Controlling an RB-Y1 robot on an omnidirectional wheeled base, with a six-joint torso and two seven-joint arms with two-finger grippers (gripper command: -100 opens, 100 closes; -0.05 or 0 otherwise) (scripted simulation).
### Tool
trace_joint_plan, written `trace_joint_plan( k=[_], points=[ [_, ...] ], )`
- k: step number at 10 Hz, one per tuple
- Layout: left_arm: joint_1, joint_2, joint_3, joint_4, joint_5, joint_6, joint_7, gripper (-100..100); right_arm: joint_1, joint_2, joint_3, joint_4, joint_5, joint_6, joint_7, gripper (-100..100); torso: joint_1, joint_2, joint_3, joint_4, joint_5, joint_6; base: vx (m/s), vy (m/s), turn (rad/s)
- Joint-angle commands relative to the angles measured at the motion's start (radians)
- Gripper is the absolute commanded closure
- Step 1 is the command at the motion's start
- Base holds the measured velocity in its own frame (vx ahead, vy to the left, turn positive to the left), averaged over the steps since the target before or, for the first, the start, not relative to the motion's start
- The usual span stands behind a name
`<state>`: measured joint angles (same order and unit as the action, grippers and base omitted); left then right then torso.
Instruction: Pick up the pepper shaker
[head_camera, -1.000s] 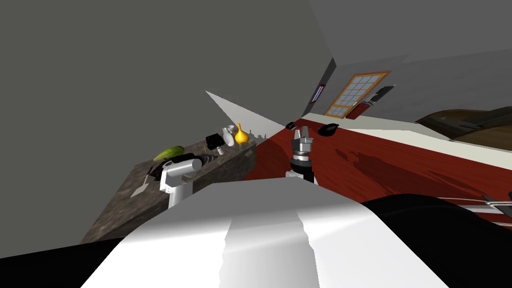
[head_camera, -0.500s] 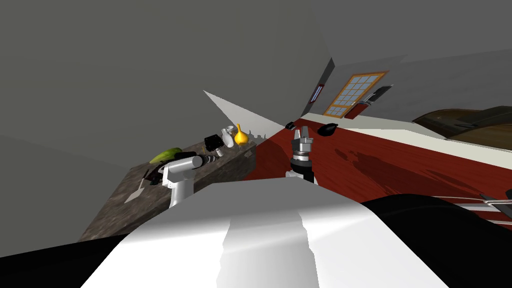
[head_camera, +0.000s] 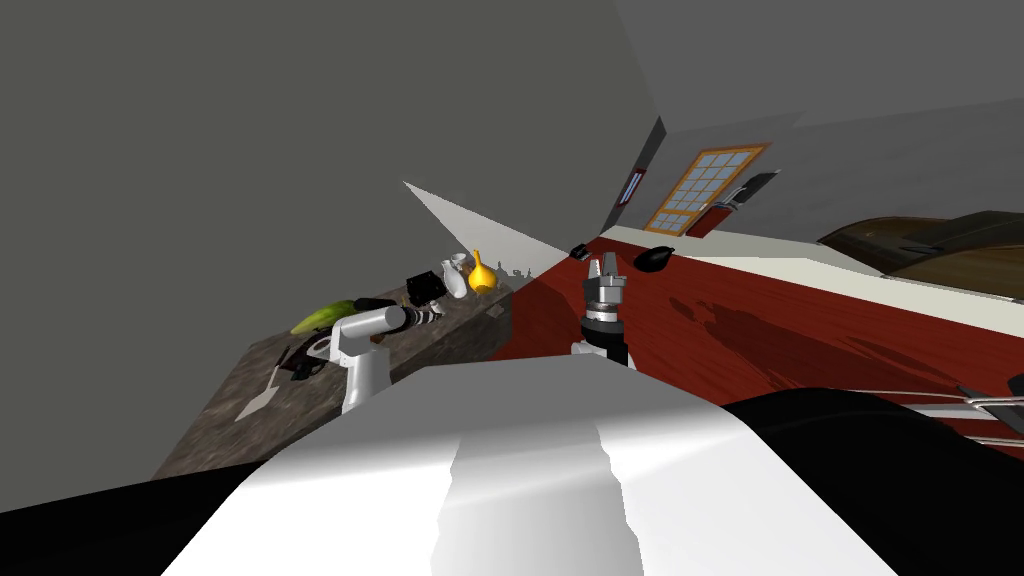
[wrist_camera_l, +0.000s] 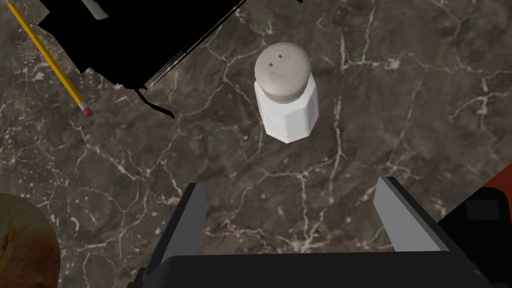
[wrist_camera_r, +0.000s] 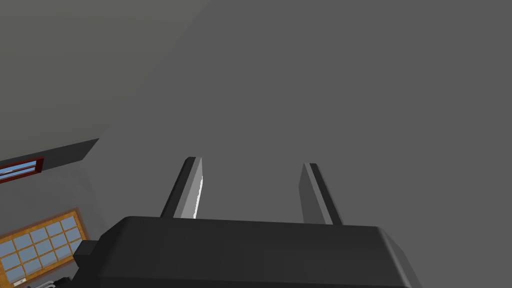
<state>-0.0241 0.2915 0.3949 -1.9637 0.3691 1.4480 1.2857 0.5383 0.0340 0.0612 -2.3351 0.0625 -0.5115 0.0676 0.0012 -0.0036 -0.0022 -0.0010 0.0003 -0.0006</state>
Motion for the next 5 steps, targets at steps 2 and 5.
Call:
trace_joint_plan(
  k=[2, 5],
  points=[
    [-0.042, 0.008, 0.000, 0.030, 0.014, 0.071, 0.038, -100, 0.000, 0.000, 0.000, 0.000, 0.000, 0.000, 0.000, 0, 0.000, 0.000, 0.000, 0.000, 0.000, 0.000, 0.058, 0.019, -0.025],
    [-0.061, 0.011, 0.000, 0.043, 0.019, 0.097, 0.054, -100, 0.000, 0.000, 0.000, 0.000, 0.000, 0.000, 0.000, 0, 0.001, -0.002, -0.001, 0.000, 0.000, 0.000, 0.065, 0.030, -0.019]
  ],
)
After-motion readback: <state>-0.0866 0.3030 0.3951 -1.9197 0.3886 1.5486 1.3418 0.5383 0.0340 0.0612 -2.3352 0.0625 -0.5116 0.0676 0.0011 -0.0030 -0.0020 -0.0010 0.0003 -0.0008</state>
